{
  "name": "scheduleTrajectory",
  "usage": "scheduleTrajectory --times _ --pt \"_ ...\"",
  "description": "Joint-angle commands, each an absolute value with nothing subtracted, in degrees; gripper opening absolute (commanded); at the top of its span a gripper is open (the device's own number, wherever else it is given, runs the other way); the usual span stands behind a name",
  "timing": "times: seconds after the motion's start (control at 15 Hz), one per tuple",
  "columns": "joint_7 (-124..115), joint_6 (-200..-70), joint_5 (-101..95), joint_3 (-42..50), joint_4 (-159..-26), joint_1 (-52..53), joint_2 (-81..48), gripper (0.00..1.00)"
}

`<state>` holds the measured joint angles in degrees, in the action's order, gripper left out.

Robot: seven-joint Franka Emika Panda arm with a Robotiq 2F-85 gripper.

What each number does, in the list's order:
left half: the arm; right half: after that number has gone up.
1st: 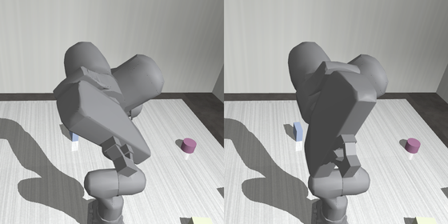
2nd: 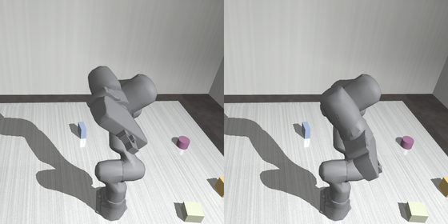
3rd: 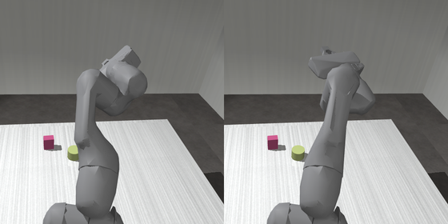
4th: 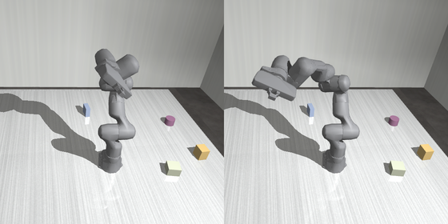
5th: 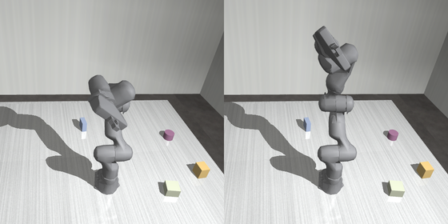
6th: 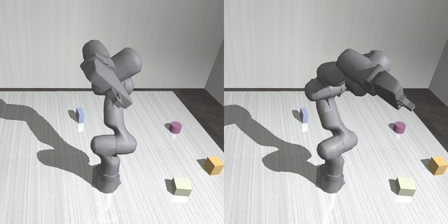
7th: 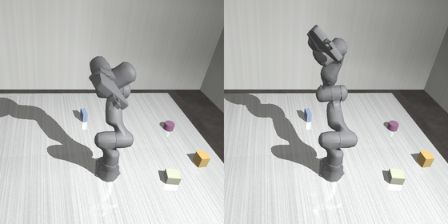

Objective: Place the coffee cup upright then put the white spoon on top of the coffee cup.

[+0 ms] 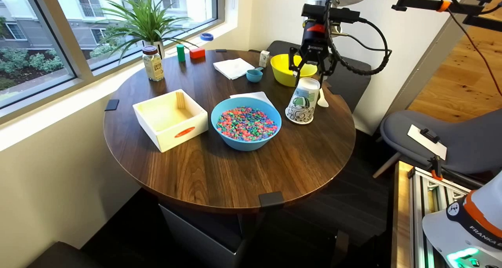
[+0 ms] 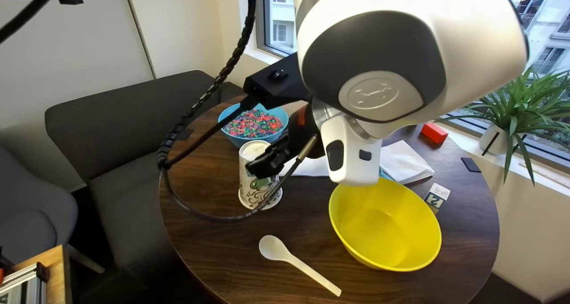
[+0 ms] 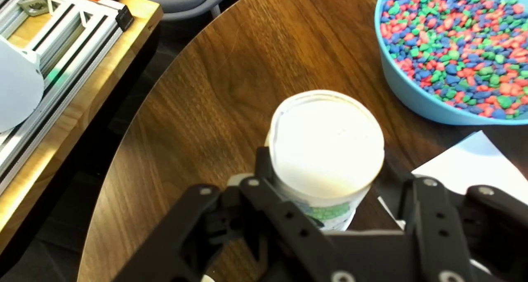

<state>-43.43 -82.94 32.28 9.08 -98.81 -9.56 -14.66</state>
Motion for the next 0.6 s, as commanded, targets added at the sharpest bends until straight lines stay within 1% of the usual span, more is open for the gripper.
scheduleTrajectory --times 0.0,0.13,0.27,0.33,0.4,0.53 --pt "-46.5 -83.0 29.9 9.0 -99.8 -7.7 -11.8 0.55" --pt "-48.2 -83.7 28.0 8.7 -100.5 -6.6 -10.1 0.49" --pt "-50.1 -84.6 24.9 8.3 -101.1 -5.4 -8.5 0.49" --pt "-51.1 -84.9 23.2 8.0 -101.4 -4.8 -7.8 0.53" --pt "-52.0 -85.2 21.5 7.8 -101.6 -4.4 -7.3 0.53" --pt "-54.0 -86.0 18.2 7.2 -102.0 -3.4 -6.2 0.5"
